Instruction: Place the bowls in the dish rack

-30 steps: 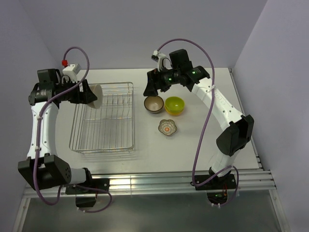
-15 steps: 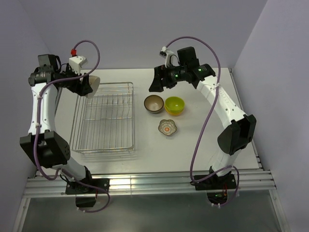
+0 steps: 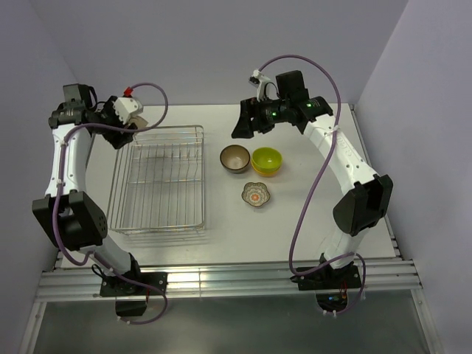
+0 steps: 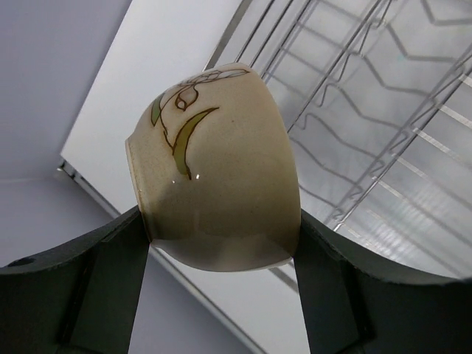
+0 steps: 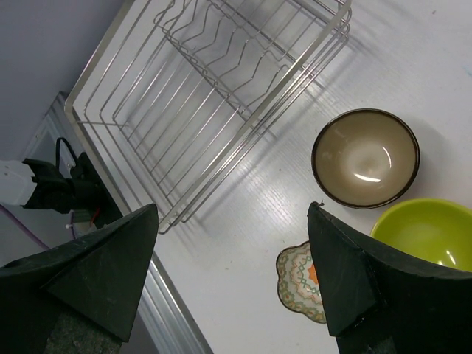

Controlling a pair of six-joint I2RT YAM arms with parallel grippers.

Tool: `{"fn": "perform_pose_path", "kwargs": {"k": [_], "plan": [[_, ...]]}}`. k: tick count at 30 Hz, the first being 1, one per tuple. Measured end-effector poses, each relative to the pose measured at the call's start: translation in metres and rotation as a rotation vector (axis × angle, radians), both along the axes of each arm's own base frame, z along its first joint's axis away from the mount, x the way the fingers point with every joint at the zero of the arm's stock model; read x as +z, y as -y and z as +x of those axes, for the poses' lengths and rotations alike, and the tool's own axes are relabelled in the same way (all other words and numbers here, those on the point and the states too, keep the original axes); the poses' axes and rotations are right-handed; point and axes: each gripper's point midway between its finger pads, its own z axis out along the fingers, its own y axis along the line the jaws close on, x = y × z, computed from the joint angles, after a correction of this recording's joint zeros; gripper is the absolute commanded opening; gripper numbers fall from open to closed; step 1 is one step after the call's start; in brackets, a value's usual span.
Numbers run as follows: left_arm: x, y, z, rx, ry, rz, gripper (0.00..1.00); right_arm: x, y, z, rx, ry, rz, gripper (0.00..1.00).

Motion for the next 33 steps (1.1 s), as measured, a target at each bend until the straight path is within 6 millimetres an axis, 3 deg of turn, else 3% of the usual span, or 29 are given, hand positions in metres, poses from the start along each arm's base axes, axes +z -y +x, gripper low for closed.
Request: {"fn": "perform_pose_path", "kwargs": {"k": [9,23,33], "plan": [[-0.053,-0.007,-0.004,-0.181,0.001,0.211,0.00,-0.003,0.008,0.004,-0.015,-0.017,0.002,0.88],[-0.063,0.008,0.020,-0.318,0.087,0.343,0.00,-0.009,0.011,0.008,-0.022,-0.036,-0.003,0.88],[-0.099,0.012,0.035,-0.375,0.044,0.370,0.00,-0.017,0.013,0.012,-0.028,-0.054,-0.008,0.88]]}}
